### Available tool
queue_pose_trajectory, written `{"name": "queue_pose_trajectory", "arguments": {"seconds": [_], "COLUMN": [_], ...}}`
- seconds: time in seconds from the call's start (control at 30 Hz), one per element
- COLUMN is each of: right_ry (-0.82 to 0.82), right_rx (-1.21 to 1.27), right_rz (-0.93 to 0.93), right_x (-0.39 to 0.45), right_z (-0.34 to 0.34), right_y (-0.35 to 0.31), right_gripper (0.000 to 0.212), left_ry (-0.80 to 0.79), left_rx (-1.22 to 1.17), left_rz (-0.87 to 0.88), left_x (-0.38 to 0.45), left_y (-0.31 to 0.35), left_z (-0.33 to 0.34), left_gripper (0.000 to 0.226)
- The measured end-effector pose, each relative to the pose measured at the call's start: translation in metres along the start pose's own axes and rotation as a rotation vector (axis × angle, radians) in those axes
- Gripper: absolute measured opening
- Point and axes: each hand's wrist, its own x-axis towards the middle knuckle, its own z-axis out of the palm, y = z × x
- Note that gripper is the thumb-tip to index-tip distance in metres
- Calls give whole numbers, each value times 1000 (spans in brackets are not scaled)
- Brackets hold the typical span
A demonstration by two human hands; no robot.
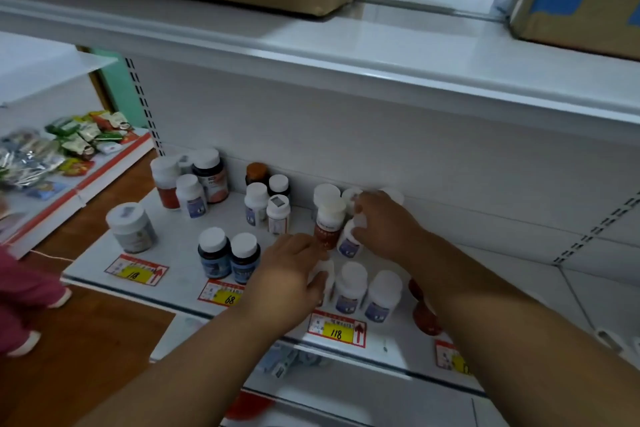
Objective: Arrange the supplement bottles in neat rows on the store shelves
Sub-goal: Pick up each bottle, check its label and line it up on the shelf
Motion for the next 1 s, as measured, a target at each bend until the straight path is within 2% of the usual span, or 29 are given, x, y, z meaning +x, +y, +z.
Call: {"name": "queue_pose_trajectory", "arguments": {"seconds": [0.2,0.37,0.73,0.8,0.87,1.0], "right_ry": [-140,-252,-259,-267,-232,88], "right_rx": [-16,-23,-134,-153,-107,-61], "right_rz": [-109,-166,-189,-208,-213,-80], "right_x": [2,4,0,1,2,13], "right_z": [6,9,7,7,7,3], "right_y": [-29,-43,-47,-48,-48,-42], "right_gripper": [36,33,38,32,14,17], "left_ry": [2,-6,-21,-23,-31,-32], "left_rx": [-3,-17,-4,-4,-8,-41], "left_rz": [96,96,101,108,115,93], "left_x": [-6,-8,-6,-5,-4,-5], "left_y": [-14,-14,-10,-10,-11,-14], "left_z": [6,7,2,1,1,1], "left_gripper": [16,17,9,8,11,21]}}
